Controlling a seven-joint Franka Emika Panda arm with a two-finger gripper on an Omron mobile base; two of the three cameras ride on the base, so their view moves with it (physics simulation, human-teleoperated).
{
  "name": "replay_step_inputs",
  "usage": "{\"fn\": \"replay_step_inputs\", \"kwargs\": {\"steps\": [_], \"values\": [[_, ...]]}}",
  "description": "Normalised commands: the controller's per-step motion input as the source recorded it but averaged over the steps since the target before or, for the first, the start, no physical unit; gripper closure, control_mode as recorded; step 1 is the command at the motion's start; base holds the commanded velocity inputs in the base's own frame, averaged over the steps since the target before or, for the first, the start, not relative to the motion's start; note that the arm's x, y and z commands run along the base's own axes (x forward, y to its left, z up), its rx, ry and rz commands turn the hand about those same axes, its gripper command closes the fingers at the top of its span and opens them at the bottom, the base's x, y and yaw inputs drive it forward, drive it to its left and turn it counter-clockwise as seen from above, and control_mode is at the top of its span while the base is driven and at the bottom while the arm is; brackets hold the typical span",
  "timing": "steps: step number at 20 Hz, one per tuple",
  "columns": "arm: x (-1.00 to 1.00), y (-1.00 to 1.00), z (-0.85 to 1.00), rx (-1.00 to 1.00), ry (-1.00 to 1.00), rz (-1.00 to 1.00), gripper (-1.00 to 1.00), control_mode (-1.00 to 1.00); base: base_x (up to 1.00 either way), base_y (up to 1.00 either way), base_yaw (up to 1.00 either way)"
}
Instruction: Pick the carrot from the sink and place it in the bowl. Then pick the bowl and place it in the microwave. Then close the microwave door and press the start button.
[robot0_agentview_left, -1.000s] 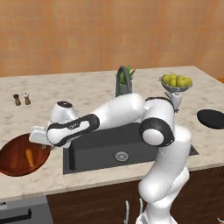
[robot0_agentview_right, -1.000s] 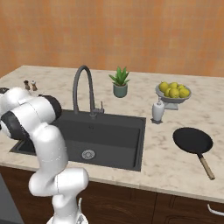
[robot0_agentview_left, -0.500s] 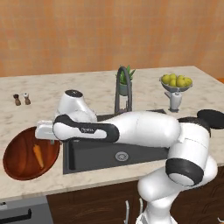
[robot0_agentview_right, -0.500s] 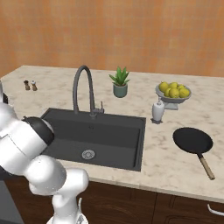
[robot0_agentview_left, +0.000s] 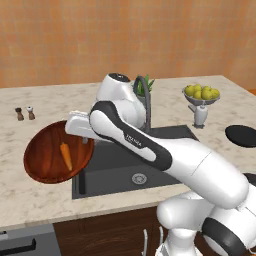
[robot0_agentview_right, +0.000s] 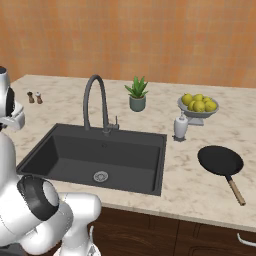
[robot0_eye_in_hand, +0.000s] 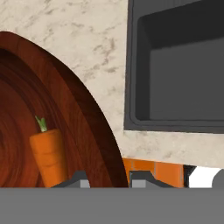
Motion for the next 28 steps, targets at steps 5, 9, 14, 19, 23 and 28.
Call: {"fn": "replay_step_inputs", "kwargs": {"steps": [5, 9, 14, 19, 23, 28], "values": [[-0.20, -1.00, 0.65, 0.13, 0.00, -0.27, 1.00, -1.00, 0.00, 0.00, 0.00], [-0.44, -0.84, 0.36, 0.12, -0.02, -0.43, 1.00, -1.00, 0.00, 0.00, 0.00], [-0.44, -0.60, 0.19, 0.12, 0.00, -0.53, 1.00, -1.00, 0.00, 0.00, 0.00], [-0.60, -0.51, 0.65, 0.17, 0.00, -0.33, 1.00, -1.00, 0.00, 0.00, 0.00], [-0.49, -0.50, 0.53, 0.16, 0.00, -0.19, 1.00, -1.00, 0.00, 0.00, 0.00], [-0.29, -0.44, 0.25, 0.12, -0.04, -0.22, 1.00, -1.00, 0.00, 0.00, 0.00]]}}
